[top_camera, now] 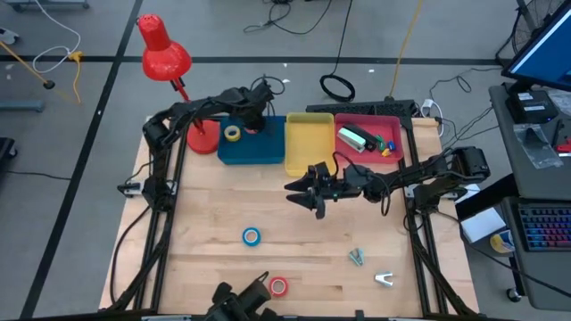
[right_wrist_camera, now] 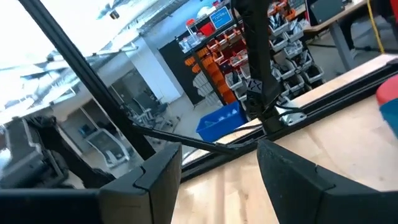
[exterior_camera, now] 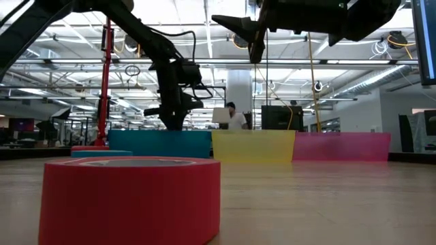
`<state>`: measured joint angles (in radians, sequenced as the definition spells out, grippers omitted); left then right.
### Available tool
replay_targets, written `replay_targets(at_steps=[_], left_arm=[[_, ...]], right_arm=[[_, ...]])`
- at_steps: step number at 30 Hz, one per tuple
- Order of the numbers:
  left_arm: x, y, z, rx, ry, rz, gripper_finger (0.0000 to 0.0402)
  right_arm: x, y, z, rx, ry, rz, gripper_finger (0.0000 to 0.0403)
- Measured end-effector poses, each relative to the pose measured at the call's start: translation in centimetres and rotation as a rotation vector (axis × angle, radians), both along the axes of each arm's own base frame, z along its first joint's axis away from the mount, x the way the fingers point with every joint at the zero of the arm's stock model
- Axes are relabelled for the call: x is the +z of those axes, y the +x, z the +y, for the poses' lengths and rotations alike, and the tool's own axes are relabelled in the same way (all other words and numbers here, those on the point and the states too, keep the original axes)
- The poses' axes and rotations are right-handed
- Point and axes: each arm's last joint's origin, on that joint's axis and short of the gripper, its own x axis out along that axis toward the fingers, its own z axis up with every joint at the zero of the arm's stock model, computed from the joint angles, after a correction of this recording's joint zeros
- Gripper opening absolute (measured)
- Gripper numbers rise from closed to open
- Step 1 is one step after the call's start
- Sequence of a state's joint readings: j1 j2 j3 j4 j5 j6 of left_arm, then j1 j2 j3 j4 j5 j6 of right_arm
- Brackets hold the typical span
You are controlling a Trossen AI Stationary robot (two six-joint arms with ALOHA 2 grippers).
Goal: Pick and place Stapler, Stapler remover, tape
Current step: Put the orange tape into the blue bin
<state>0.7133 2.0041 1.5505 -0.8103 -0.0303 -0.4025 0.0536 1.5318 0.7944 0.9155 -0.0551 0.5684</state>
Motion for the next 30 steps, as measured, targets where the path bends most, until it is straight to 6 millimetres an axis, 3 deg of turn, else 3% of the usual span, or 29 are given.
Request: replay_targets(at_steps=[11, 23, 30], left_arm=[[-0.2, -0.9, 0.1, 0.036, -0.051, 0.044, 0.0041], [-2.5, -0.3, 0.4, 0.01, -0.119, 0.038, 0.0045], [-2.7, -0.2, 0.5, -0.035, -0.109, 0.04, 0.0057]], right_arm=[[-0.9, 0.1, -1.5, -0.06, -0.242, 0.072, 0.0201], [-0.8, 0.1, -2.4, -0.09, -0.267, 0.063, 0.0201], [-0.8, 0.1, -2.4, -0.091, -0.267, 0.064, 0.0201]])
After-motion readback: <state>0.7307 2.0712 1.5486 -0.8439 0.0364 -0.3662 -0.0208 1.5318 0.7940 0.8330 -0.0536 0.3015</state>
